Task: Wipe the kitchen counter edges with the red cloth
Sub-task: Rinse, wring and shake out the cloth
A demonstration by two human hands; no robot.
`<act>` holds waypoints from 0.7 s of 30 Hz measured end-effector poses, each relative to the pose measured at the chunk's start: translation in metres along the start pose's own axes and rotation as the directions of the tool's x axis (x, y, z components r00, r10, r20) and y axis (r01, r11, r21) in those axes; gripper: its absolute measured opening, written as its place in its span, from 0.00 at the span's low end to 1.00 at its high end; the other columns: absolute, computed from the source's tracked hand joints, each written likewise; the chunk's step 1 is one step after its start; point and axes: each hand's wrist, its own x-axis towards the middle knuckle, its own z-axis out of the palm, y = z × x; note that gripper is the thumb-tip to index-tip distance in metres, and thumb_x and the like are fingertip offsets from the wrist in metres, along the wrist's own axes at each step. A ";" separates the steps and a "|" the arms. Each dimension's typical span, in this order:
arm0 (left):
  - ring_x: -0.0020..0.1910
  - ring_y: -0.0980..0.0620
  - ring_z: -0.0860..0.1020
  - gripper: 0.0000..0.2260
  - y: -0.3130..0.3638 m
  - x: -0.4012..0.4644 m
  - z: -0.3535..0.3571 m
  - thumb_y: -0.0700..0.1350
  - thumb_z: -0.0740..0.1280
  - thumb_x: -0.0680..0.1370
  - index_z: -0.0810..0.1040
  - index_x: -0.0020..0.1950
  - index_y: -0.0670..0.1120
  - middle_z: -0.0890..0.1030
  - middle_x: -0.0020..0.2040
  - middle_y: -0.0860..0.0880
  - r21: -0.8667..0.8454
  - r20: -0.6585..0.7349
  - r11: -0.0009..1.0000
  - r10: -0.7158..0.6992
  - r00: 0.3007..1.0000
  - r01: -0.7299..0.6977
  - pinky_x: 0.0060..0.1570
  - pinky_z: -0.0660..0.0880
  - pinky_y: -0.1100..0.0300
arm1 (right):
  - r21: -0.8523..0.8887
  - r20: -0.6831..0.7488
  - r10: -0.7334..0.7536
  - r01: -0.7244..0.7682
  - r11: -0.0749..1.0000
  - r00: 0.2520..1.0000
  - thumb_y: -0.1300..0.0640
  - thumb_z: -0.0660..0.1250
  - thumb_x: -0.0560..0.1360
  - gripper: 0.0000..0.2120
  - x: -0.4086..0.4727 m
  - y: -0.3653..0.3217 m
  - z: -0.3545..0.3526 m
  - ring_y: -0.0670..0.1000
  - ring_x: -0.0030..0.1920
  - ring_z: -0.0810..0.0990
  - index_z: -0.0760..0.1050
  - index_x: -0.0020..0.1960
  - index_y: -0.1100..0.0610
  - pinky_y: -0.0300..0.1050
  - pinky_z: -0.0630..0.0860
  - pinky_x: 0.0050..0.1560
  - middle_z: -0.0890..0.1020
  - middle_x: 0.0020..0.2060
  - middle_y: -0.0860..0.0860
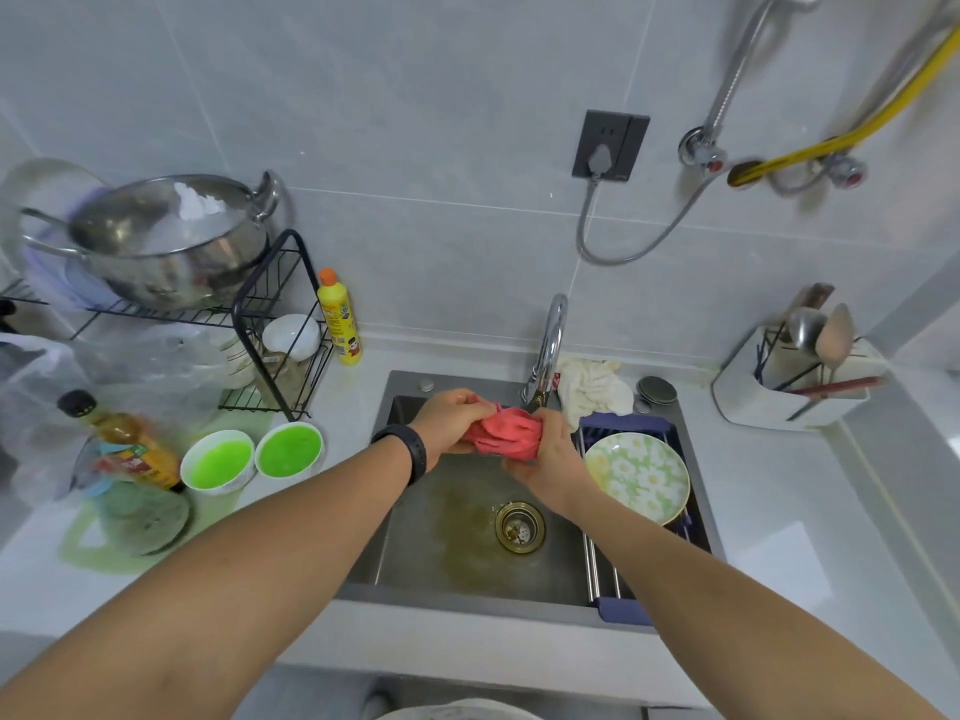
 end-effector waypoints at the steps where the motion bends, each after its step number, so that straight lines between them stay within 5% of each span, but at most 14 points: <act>1: 0.53 0.43 0.84 0.11 0.001 -0.002 0.003 0.47 0.71 0.79 0.81 0.54 0.41 0.84 0.51 0.43 -0.007 -0.056 1.000 0.026 0.998 -0.027 0.53 0.83 0.44 | -0.014 -0.019 -0.038 0.037 0.999 0.999 0.53 0.79 0.71 0.32 -0.003 0.002 -0.001 0.51 0.57 0.73 0.65 0.67 0.57 0.34 0.69 0.54 0.67 0.60 0.52; 6: 0.45 0.44 0.84 0.09 0.013 -0.012 0.008 0.50 0.73 0.78 0.82 0.43 0.45 0.85 0.41 0.46 0.008 -0.228 0.994 0.106 0.968 -0.107 0.49 0.83 0.48 | -0.037 -0.095 -0.169 0.166 0.985 0.981 0.33 0.72 0.72 0.22 -0.010 -0.003 -0.012 0.49 0.57 0.68 0.72 0.55 0.47 0.38 0.68 0.59 0.70 0.56 0.46; 10: 0.32 0.54 0.78 0.16 0.023 -0.023 0.008 0.53 0.71 0.79 0.82 0.35 0.45 0.81 0.31 0.51 0.290 -0.192 0.928 0.296 0.936 -0.234 0.32 0.72 0.69 | 0.030 -0.065 -0.138 0.140 0.990 0.988 0.43 0.72 0.77 0.09 -0.006 -0.027 -0.021 0.46 0.49 0.76 0.76 0.49 0.46 0.43 0.76 0.51 0.76 0.49 0.43; 13: 0.25 0.57 0.71 0.20 0.029 -0.028 0.008 0.55 0.70 0.80 0.78 0.31 0.45 0.76 0.26 0.51 0.500 -0.164 0.799 0.465 0.870 -0.333 0.28 0.65 0.66 | 0.110 -0.053 -0.118 0.123 0.986 0.992 0.47 0.72 0.79 0.06 -0.003 -0.045 -0.022 0.46 0.48 0.79 0.79 0.48 0.48 0.45 0.77 0.51 0.80 0.46 0.44; 19: 0.45 0.52 0.77 0.18 0.047 -0.040 -0.007 0.59 0.64 0.81 0.86 0.42 0.50 0.85 0.43 0.54 0.798 -0.127 0.433 0.801 0.585 -0.420 0.45 0.72 0.55 | 0.214 -0.021 -0.129 0.131 0.968 0.991 0.50 0.66 0.83 0.08 0.005 -0.069 -0.039 0.51 0.45 0.83 0.77 0.48 0.53 0.54 0.81 0.50 0.84 0.42 0.50; 21: 0.45 0.52 0.79 0.20 0.051 -0.039 -0.014 0.62 0.62 0.81 0.85 0.43 0.50 0.85 0.42 0.54 0.692 -0.155 0.515 0.791 0.592 -0.506 0.47 0.75 0.51 | 0.188 -0.053 -0.170 0.177 0.966 0.984 0.52 0.64 0.84 0.08 0.008 -0.083 -0.054 0.50 0.39 0.79 0.74 0.48 0.55 0.51 0.77 0.44 0.82 0.39 0.53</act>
